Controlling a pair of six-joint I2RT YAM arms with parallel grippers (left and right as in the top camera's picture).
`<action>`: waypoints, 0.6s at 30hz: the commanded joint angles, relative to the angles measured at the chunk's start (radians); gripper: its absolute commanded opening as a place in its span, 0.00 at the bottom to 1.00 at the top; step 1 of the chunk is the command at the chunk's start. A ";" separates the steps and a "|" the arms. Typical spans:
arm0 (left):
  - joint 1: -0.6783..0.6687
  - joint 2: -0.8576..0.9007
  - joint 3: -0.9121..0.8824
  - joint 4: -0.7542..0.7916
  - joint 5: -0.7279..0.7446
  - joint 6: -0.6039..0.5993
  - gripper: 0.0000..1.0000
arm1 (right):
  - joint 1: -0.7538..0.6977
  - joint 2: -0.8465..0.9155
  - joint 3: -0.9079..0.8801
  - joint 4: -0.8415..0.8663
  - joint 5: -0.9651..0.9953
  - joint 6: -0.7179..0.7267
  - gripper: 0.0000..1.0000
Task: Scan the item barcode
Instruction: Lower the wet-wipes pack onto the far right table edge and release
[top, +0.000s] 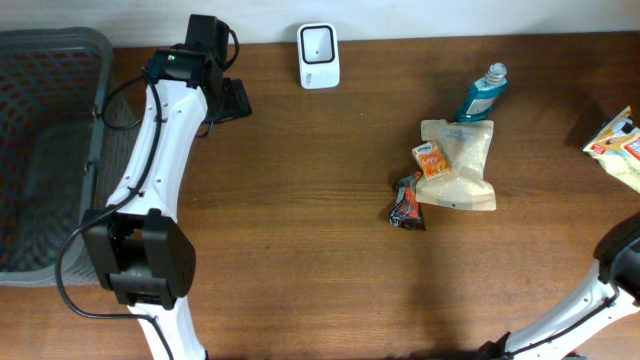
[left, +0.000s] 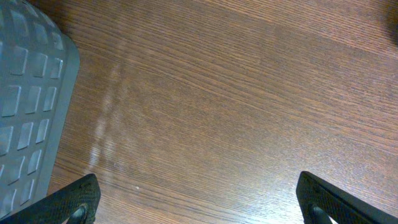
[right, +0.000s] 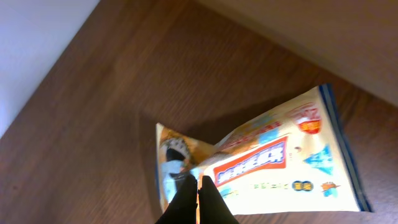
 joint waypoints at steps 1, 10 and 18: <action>-0.004 0.016 -0.006 -0.002 -0.003 -0.013 0.99 | 0.031 0.064 -0.003 0.008 0.003 -0.007 0.05; -0.004 0.016 -0.006 -0.002 -0.003 -0.013 0.99 | 0.050 0.262 -0.005 -0.001 0.132 -0.008 0.05; -0.004 0.016 -0.006 -0.002 -0.003 -0.013 0.99 | 0.046 0.245 0.005 -0.058 0.131 -0.011 0.05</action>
